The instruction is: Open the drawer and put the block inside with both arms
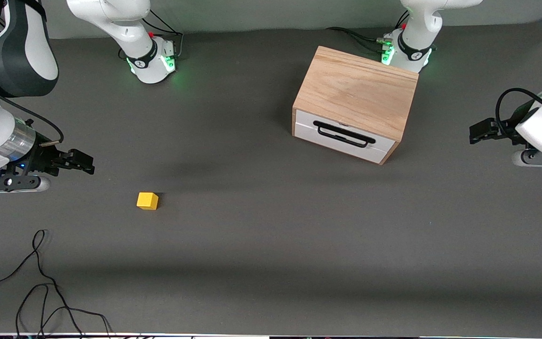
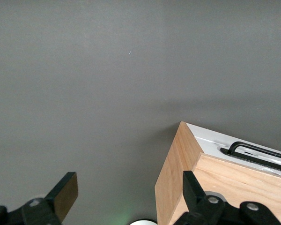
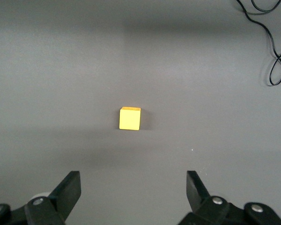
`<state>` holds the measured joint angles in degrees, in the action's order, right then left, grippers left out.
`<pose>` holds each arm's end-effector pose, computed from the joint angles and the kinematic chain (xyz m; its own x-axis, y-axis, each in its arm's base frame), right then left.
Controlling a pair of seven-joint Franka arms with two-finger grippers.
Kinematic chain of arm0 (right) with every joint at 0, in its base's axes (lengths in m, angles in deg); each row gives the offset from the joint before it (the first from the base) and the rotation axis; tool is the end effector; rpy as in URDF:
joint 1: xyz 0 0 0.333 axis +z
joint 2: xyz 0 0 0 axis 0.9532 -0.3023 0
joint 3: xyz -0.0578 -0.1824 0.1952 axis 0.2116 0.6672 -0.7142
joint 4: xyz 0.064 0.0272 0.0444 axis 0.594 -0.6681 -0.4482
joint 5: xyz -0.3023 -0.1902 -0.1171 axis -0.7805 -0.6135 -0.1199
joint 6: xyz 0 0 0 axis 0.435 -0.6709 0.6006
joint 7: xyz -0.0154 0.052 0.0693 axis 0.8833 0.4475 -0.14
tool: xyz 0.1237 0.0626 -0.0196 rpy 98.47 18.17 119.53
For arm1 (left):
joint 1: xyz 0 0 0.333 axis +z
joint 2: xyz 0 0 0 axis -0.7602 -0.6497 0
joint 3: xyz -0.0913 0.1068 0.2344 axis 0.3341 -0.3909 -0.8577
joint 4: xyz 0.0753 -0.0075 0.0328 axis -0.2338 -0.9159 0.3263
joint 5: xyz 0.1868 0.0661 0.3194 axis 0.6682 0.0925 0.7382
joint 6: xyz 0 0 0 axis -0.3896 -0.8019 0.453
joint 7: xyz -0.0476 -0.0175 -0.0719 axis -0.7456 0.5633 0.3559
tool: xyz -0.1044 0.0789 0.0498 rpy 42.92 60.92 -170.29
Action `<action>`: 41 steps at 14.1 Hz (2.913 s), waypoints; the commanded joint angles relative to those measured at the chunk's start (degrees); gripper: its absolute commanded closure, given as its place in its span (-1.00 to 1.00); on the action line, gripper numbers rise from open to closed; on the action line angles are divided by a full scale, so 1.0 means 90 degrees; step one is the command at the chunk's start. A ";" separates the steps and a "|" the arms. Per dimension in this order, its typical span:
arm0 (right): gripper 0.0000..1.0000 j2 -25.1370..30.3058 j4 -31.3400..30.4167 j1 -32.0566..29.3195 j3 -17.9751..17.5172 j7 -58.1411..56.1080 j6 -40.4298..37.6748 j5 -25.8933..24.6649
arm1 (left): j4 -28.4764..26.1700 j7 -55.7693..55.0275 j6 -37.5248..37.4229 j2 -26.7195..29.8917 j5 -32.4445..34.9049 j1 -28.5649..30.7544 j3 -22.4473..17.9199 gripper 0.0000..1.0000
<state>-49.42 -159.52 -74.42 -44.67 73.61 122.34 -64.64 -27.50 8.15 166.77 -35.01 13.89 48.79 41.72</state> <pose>0.5687 0.0260 0.4509 1.0000 0.0065 -0.0022 0.0065 -1.0000 0.0025 0.5420 -0.0264 0.4989 0.9896 -0.0502 -0.1345 -0.0518 -0.9986 -0.0083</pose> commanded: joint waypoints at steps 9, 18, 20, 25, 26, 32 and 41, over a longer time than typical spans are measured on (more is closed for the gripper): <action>-1.00 -0.0051 0.0078 0.0048 0.0070 0.0053 -0.0049 -0.0014 | 0.0004 -0.1302 -0.0006 0.0012 0.0047 -0.0352 0.0024 -1.00; -1.00 -0.0051 0.0039 0.0038 0.0070 -0.0024 -0.0001 -0.0004 | 0.0160 -0.6554 0.0412 -0.0319 -0.0022 -0.2334 0.0063 -1.00; -1.00 -0.0051 0.0029 0.0038 0.0070 -0.0025 0.0009 -0.0004 | 0.0180 -0.7920 0.0540 -0.0417 0.0017 -0.2714 0.0170 -1.00; -1.00 -0.0022 -0.0136 0.0048 0.0080 -0.0034 0.0029 0.0045 | 0.0257 -1.0290 0.0637 -0.0710 -0.0011 -0.3205 0.0171 -1.00; -1.00 -0.0041 -0.0166 0.0058 0.0080 -0.0034 0.0096 0.0045 | 0.0239 -1.0301 0.0667 -0.0720 -0.0031 -0.3176 0.0171 -1.00; -1.00 -0.0567 -0.0713 0.0058 0.0080 0.0063 0.1219 0.0055 | 0.0229 -1.0398 0.0550 -0.1364 -0.0381 -0.3107 0.0151 -1.00; -1.00 -0.1710 -0.1004 0.0028 0.0090 0.0063 0.2536 0.0191 | -0.0365 -1.1883 0.1221 -0.1989 -0.0696 -0.3116 0.0093 -1.00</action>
<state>-63.81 -166.80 -74.43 -44.13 73.67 141.46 -63.87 -28.12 -97.49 174.49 -52.28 8.36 21.26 42.70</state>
